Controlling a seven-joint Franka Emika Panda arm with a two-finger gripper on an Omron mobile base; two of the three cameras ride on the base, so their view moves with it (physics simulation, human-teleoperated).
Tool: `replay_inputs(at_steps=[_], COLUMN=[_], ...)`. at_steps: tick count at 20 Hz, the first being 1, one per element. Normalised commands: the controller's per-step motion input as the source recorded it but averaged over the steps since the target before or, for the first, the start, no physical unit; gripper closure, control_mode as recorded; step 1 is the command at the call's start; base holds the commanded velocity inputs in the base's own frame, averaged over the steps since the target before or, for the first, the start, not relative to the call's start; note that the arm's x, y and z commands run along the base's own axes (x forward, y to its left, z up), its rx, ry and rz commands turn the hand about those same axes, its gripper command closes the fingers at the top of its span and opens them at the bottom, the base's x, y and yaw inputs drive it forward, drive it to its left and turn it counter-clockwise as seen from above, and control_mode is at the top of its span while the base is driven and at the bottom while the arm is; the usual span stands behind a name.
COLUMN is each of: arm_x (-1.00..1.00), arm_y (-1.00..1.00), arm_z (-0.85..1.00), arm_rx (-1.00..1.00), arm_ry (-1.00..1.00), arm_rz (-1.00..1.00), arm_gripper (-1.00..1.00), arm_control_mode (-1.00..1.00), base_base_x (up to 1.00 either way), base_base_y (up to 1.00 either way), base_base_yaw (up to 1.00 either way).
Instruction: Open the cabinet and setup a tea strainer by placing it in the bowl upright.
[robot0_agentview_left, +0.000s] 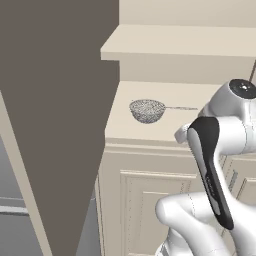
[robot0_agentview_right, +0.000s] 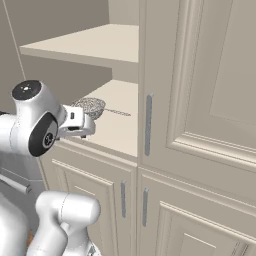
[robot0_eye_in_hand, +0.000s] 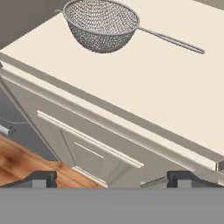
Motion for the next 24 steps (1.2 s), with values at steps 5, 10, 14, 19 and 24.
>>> replay_inputs(at_steps=[5, 10, 14, 19, 24], arm_x=[0.92, 0.94, 0.98, 0.74, 0.44], arm_y=[-0.12, -0.08, -0.49, -0.59, -0.12], arm_z=[-0.21, -0.38, -0.27, -0.02, 0.00], arm_rx=[-0.12, -0.17, -0.10, -0.15, -0.24], arm_ry=[-0.01, -0.04, -0.04, -0.04, -0.02], arm_rz=[0.15, 0.09, 0.00, 0.00, 0.02], arm_gripper=[-1.00, -1.00, -1.00, -1.00, -1.00], arm_control_mode=[-1.00, -1.00, -1.00, -1.00, -1.00], base_base_x=[0.00, 0.00, 0.00, 0.00, 0.00], base_base_y=[0.00, 0.00, 0.00, 0.00, 0.00], base_base_yaw=[0.00, 0.00, 0.00, 0.00, 0.00])
